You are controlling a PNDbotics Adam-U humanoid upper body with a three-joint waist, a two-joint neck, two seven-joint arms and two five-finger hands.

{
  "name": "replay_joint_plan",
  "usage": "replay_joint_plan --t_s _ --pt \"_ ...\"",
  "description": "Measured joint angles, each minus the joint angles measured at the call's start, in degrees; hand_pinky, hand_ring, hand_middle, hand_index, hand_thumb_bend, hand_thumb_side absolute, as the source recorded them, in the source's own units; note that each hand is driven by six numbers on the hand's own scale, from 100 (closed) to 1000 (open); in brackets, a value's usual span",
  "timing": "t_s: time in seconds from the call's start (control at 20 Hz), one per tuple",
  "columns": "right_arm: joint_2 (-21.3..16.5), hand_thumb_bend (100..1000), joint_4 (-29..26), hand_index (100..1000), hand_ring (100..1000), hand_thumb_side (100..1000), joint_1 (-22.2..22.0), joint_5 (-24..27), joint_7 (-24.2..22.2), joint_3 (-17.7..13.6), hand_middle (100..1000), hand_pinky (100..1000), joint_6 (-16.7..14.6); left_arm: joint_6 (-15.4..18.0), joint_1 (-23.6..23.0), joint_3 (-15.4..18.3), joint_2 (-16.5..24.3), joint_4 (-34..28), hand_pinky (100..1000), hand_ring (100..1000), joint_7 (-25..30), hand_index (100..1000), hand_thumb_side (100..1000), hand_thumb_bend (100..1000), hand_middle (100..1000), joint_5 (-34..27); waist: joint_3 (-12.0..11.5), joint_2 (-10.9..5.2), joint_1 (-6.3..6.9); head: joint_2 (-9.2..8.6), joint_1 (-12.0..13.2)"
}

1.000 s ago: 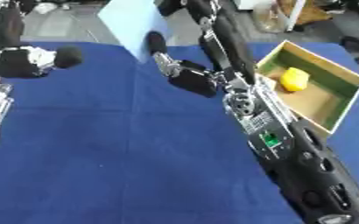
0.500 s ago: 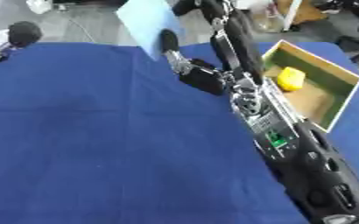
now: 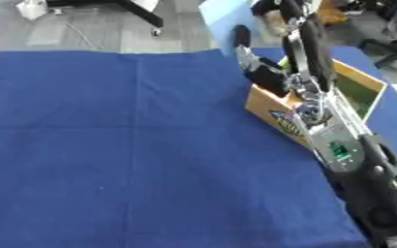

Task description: Pick up the objects with one hand, pass them to the other hand, and then place them into the box on the other side of the table.

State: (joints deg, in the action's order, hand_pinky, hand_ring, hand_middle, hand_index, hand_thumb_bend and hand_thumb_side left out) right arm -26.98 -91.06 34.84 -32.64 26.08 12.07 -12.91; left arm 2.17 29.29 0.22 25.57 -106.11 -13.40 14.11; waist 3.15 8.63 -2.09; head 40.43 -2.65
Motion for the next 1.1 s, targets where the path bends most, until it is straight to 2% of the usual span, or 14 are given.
replay_joint_plan --t_s 0.2,0.4,0.55,0.8,1.1 --pt "-1.92 100 6.23 871 641 100 -0.53 1.22 3.53 -3.29 446 853 2.21 0.05 -1.04 0.83 0.32 0.32 730 732 -1.16 692 556 1000 745 -0.04 -0.08 0.0 0.0 0.0 -1.05" --pt "-2.84 100 12.66 867 642 123 -1.01 2.52 6.31 -5.39 457 855 3.11 0.18 -1.51 1.18 0.33 0.53 729 731 -1.75 691 557 1000 745 -0.11 -0.08 0.0 0.0 -0.15 -4.04" --pt "-3.11 100 16.88 863 643 277 -1.29 3.26 7.68 -6.38 467 859 3.3 0.22 -1.57 1.36 0.34 0.71 729 732 -1.96 691 558 1000 745 -0.19 -0.08 0.0 0.0 -0.22 -6.36" --pt "-3.13 100 22.56 865 650 308 -1.59 4.2 8.88 -7.27 479 861 3.23 0.28 -1.64 1.38 0.35 0.99 729 732 -2.08 691 561 1000 745 -0.19 -0.1 0.0 0.0 -0.26 -9.34" --pt "-3.19 100 27.51 870 663 329 -1.13 4.22 9.06 -7.84 501 864 3.17 0.29 -1.72 1.4 0.35 1.01 729 732 -2.11 690 566 1000 745 -0.19 -0.27 0.0 0.0 -0.8 -11.65"
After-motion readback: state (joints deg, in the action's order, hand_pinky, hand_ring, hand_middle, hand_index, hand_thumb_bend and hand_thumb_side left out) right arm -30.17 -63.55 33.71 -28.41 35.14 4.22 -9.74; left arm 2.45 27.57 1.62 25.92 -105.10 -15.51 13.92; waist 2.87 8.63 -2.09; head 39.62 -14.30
